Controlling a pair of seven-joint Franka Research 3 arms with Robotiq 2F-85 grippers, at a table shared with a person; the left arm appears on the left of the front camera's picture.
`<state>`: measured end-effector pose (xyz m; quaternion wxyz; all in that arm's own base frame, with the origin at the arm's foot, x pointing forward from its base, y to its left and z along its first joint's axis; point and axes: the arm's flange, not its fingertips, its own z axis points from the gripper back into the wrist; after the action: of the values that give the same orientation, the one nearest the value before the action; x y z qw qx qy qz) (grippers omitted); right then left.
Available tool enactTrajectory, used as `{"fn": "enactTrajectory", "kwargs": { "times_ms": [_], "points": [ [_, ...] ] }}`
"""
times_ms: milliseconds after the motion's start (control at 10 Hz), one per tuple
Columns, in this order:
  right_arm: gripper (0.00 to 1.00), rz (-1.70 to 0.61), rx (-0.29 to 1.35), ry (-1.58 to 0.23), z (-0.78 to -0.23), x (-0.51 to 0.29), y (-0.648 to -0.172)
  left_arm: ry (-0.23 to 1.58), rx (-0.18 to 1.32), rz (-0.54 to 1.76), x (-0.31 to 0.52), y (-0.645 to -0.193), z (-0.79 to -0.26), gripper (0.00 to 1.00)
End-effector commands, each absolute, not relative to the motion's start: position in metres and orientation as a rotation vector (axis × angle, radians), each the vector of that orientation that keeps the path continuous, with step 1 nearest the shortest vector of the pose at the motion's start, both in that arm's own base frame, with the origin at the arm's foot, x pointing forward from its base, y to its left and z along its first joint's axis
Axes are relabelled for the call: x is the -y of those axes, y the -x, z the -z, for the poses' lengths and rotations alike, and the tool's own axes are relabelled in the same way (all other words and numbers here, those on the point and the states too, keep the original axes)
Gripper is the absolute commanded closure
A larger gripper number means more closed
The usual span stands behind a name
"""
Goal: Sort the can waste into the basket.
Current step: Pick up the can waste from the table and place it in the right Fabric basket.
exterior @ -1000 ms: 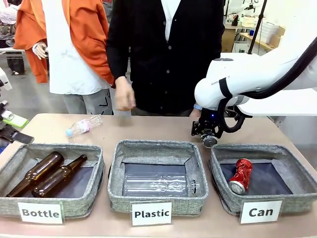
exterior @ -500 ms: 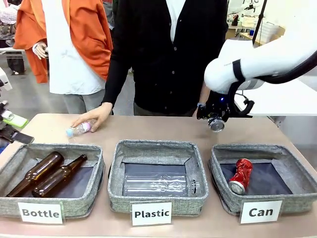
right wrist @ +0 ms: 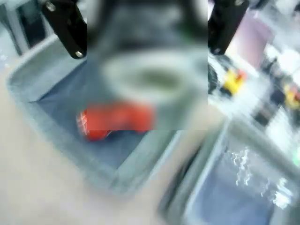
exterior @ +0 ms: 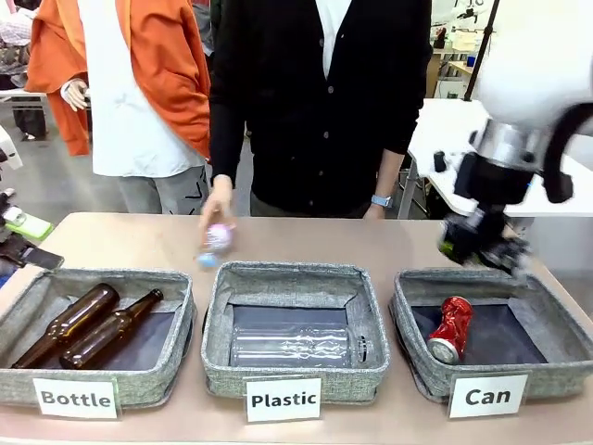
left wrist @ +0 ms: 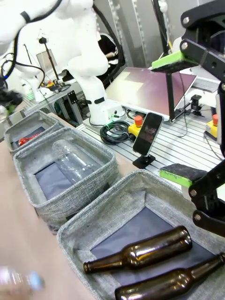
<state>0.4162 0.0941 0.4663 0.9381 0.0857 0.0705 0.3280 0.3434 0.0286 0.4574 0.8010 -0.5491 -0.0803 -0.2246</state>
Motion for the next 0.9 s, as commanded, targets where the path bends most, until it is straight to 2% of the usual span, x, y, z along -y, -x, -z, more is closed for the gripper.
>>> {"fn": "enactTrajectory", "kwargs": {
  "times_ms": [0,100,300,500,600,700,800],
  "points": [
    [1.00,-1.022,-0.274,-0.148,-0.455,-0.064,-0.385,1.180,0.165,0.490,-0.029,-0.342,-0.458,0.00],
    [1.00,-1.132,-0.286,-0.201,-0.451,-0.052,-0.376,1.180,0.165,0.490,-0.029,-0.342,-0.458,0.00],
    [1.00,-1.192,-0.263,-0.307,-0.444,-0.041,-0.377,1.180,0.165,0.490,-0.029,-0.342,-0.458,0.00],
    [1.00,-1.197,-0.246,-0.278,-0.440,-0.037,-0.377,1.180,0.165,0.490,-0.029,-0.342,-0.458,0.00],
    [0.94,-1.212,-0.223,-0.265,-0.439,-0.035,-0.379,1.180,0.165,0.490,-0.029,-0.342,-0.458,0.00],
    [0.41,-1.225,-0.189,-0.272,-0.439,-0.033,-0.380,1.180,0.165,0.490,-0.029,-0.342,-0.458,0.00],
    [0.35,-1.228,-0.181,-0.266,-0.439,-0.034,-0.383,1.180,0.165,0.490,-0.029,-0.342,-0.458,0.00]
  ]
}}
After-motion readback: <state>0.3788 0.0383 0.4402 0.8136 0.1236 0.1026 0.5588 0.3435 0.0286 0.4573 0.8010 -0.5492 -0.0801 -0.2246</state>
